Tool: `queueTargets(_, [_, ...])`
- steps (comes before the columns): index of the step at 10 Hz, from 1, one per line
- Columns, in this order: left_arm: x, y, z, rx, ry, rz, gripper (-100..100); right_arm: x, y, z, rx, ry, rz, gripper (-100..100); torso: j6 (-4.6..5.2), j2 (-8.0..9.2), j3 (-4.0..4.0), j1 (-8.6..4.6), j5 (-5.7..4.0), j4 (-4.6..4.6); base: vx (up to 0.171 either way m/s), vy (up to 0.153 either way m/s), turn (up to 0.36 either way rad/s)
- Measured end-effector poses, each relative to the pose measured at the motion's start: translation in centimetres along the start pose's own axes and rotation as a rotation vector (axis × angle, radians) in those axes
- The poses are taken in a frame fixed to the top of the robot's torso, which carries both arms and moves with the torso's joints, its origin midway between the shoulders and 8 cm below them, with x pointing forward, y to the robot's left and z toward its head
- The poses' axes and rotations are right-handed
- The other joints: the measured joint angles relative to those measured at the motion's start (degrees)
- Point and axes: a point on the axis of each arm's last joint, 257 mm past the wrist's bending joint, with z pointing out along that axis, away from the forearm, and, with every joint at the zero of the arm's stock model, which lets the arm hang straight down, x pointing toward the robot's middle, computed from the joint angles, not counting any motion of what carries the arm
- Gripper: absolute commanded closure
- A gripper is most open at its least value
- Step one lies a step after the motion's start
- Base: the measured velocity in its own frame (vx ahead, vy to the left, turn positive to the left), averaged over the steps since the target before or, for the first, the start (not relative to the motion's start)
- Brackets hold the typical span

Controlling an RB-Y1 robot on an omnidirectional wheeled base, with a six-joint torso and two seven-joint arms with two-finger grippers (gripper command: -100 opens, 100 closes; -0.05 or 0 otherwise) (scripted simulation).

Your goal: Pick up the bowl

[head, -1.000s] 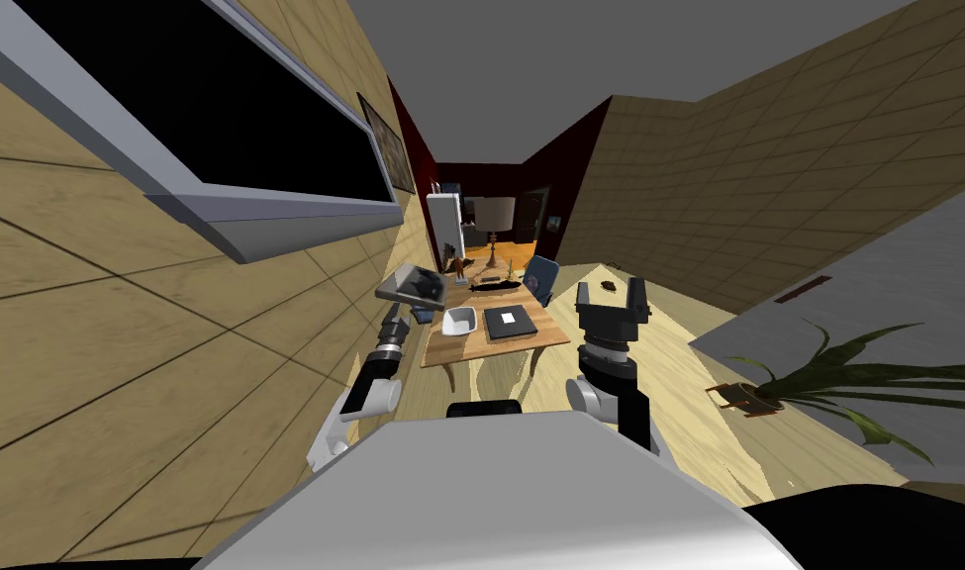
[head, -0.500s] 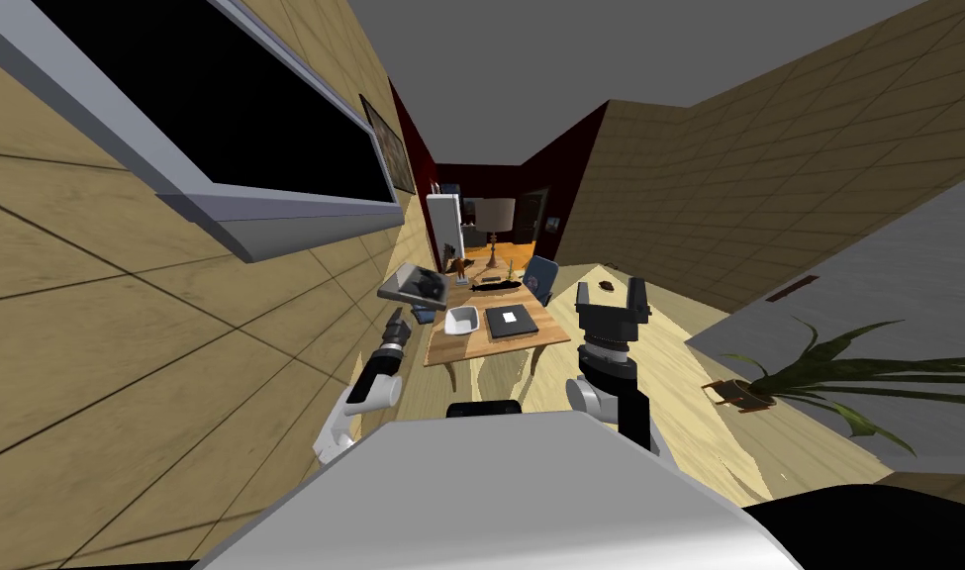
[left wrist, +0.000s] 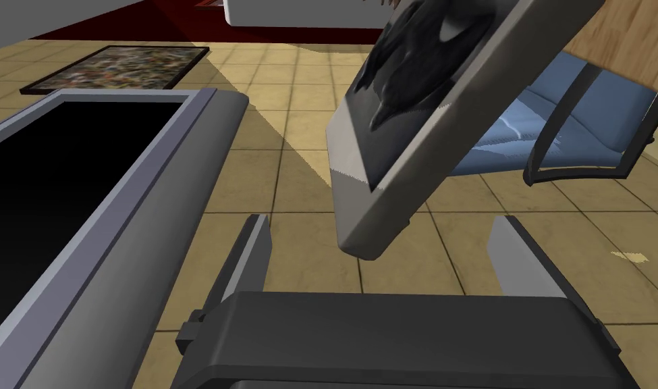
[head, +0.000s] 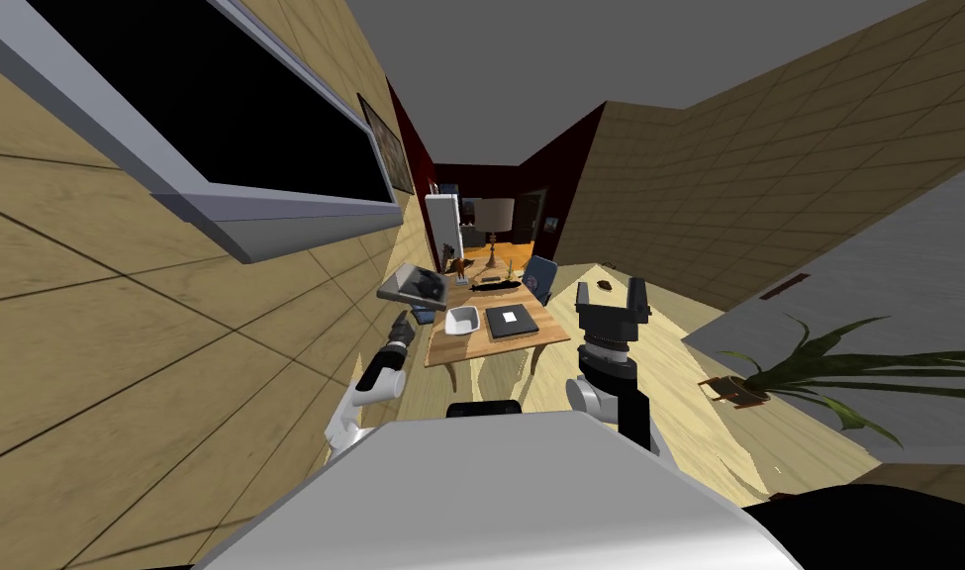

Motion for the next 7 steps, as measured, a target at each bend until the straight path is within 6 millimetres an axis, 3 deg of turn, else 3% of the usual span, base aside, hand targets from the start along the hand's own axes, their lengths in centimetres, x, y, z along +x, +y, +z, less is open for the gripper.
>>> queueTargets(7, [0.8,5.9,1.5,-0.196,-0.006,-0.066,-100,0.0,0.0,0.0,0.000,0.000,0.000,0,-0.01,0.00,0.00,-0.06,-0.01,0.00,0.000,0.013,-0.031])
